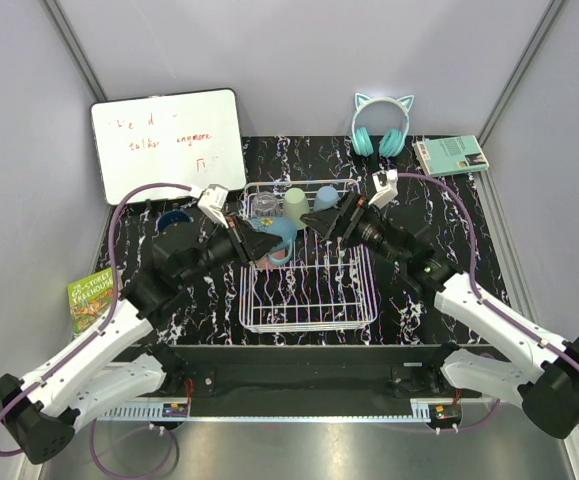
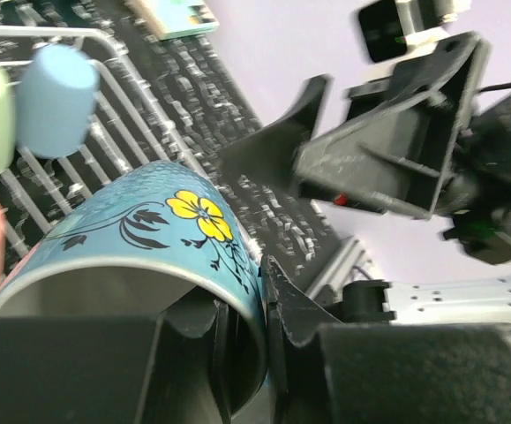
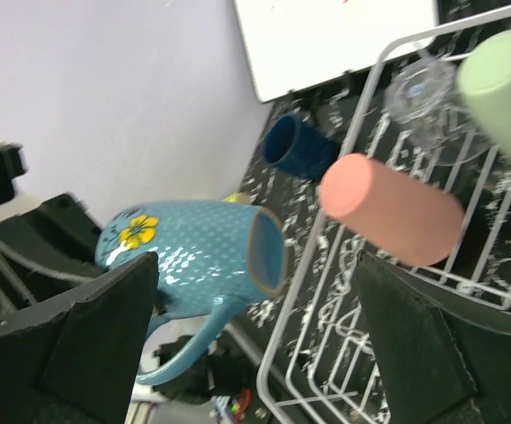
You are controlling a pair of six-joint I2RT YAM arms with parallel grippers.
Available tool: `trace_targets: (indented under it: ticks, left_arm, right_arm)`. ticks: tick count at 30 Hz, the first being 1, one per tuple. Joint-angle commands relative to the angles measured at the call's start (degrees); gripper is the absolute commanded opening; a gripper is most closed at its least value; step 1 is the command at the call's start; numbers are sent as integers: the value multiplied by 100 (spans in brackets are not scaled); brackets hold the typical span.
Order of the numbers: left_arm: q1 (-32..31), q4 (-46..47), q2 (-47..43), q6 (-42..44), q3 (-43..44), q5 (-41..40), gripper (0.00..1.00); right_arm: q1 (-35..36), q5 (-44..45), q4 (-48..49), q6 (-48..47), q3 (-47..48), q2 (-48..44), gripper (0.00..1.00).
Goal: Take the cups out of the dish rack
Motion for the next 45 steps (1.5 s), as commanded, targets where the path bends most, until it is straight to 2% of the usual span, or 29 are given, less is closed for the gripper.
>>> trace_targets:
  ticks: [1, 4, 9, 11, 15, 18, 22, 36, 45]
  left_arm:
    - [4, -88, -301, 330, 527, -381, 0]
    - [13, -588, -275, 541, 782, -661, 0]
    - [13, -2194, 67, 1095, 1634, -2012, 0]
    - [101, -2417, 217, 1455, 1801, -2514, 0]
    - [671, -3241, 533, 1667, 2222, -2842, 0]
    - [1688, -3954, 1269, 1719, 2688, -2754, 0]
    - [2403, -4097, 1912, 1878, 2978, -2482, 0]
    - [2492, -4369, 4820, 1851, 5026, -2033, 0]
    - [2553, -4554, 5753, 1895, 5370, -1990, 0]
  right_arm:
    - [-12, 928, -789, -616, 363, -116, 100]
    - [-12, 1165, -1053, -730, 425, -151, 100]
    - [-3, 1649, -1633, -924, 557, -204, 100]
    - [-12, 1755, -1888, -977, 592, -213, 100]
    - [-12, 1949, -2117, -1082, 627, -257, 100]
    - [-12, 2072, -2319, -1109, 645, -283, 100]
    - [-3, 2046, -2373, -1117, 645, -266, 100]
    - [-12, 1931, -2469, -1109, 540, -204, 100]
    - [-3, 1914, -2531, -1161, 601, -265, 100]
